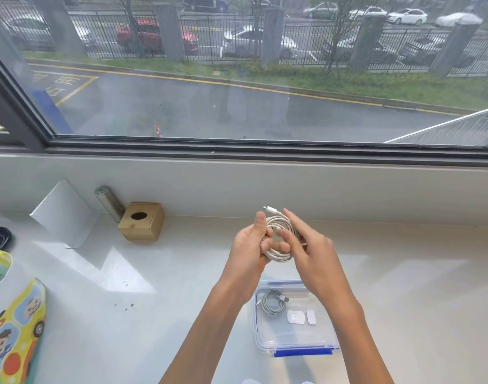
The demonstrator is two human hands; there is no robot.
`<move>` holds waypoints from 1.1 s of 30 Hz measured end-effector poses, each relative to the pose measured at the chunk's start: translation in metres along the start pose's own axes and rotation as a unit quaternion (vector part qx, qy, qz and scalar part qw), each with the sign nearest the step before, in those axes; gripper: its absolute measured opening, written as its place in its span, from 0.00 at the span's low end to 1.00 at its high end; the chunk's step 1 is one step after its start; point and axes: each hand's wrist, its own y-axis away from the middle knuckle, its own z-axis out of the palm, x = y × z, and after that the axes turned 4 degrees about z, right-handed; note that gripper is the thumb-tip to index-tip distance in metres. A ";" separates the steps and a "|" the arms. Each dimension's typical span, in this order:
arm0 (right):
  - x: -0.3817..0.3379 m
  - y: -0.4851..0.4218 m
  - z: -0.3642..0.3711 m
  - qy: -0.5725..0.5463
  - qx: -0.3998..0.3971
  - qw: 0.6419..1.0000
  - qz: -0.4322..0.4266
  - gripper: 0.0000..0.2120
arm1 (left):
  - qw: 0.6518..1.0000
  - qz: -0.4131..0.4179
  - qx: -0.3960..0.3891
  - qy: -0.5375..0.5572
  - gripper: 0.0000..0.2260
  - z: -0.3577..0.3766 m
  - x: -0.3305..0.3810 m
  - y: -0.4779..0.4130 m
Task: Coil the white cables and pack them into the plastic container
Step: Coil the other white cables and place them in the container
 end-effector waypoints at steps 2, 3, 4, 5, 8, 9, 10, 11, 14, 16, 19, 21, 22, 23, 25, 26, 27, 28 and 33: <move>0.001 -0.001 -0.003 0.005 0.007 1.000 0.004 0.18 | 0.998 -0.003 -0.063 -0.009 0.22 -0.002 -0.001 0.001; 0.001 -0.002 -0.007 -0.005 0.000 1.000 0.008 0.17 | 0.995 -0.005 -0.102 -0.022 0.22 -0.004 0.001 0.002; 0.001 -0.002 -0.011 -0.016 -0.014 1.000 0.009 0.16 | 0.990 -0.004 -0.131 -0.043 0.20 -0.007 0.004 0.003; 0.002 -0.002 -0.014 -0.028 -0.032 0.999 0.006 0.16 | 0.987 0.002 -0.147 -0.070 0.18 -0.009 0.007 0.003; 0.002 0.000 -0.018 -0.050 -0.045 0.998 -0.008 0.16 | 0.981 0.045 -0.113 -0.153 0.14 -0.007 0.007 0.002; 0.002 0.000 -0.017 -0.053 -0.030 0.998 -0.011 0.16 | 0.981 0.061 -0.090 -0.164 0.14 -0.004 0.006 0.001; 0.001 0.000 -0.016 -0.057 -0.012 0.998 -0.012 0.17 | 0.980 0.079 -0.065 -0.171 0.14 0.000 0.004 0.001; 0.001 -0.001 -0.014 -0.062 0.007 0.998 -0.012 0.17 | 0.978 0.099 -0.041 -0.180 0.14 0.004 0.003 0.001; -0.003 -0.003 -0.005 -0.049 0.057 0.997 -0.006 0.17 | 0.953 0.170 0.024 -0.252 0.13 0.015 -0.007 -0.001; -0.005 -0.003 0.000 -0.003 0.090 0.996 -0.007 0.16 | 0.934 0.216 0.055 -0.280 0.14 0.021 -0.015 -0.001; -0.005 -0.004 0.004 0.037 0.126 0.991 0.005 0.12 | 0.940 0.222 0.073 -0.250 0.16 0.024 -0.017 -0.002; -0.003 -0.008 -0.001 -0.071 0.095 0.992 0.047 0.12 | 0.965 0.182 0.056 -0.182 0.18 0.020 -0.014 -0.004; -0.004 -0.009 -0.005 -0.156 0.064 0.983 0.070 0.13 | 0.977 0.154 0.046 -0.139 0.20 0.018 -0.011 -0.004; -0.004 -0.010 -0.008 -0.224 0.037 0.970 0.086 0.13 | 0.986 0.128 0.038 -0.101 0.20 0.016 -0.010 -0.003; -0.004 -0.009 -0.008 -0.246 0.023 0.966 0.081 0.12 | 0.992 0.104 0.046 -0.057 0.20 0.018 -0.011 -0.001; -0.004 -0.008 -0.005 -0.209 0.042 0.975 0.067 0.12 | 0.991 0.106 0.064 -0.053 0.20 0.020 -0.013 -0.001; -0.005 -0.006 -0.001 -0.158 0.070 0.984 0.050 0.11 | 0.988 0.113 0.088 -0.058 0.19 0.022 -0.014 -0.001; -0.005 -0.004 0.004 -0.115 0.094 0.988 0.037 0.11 | 0.984 0.123 0.110 -0.068 0.19 0.024 -0.015 -0.001; -0.006 0.004 0.010 -0.056 0.130 0.989 0.042 0.12 | 0.989 0.068 0.126 0.027 0.18 0.025 -0.012 0.003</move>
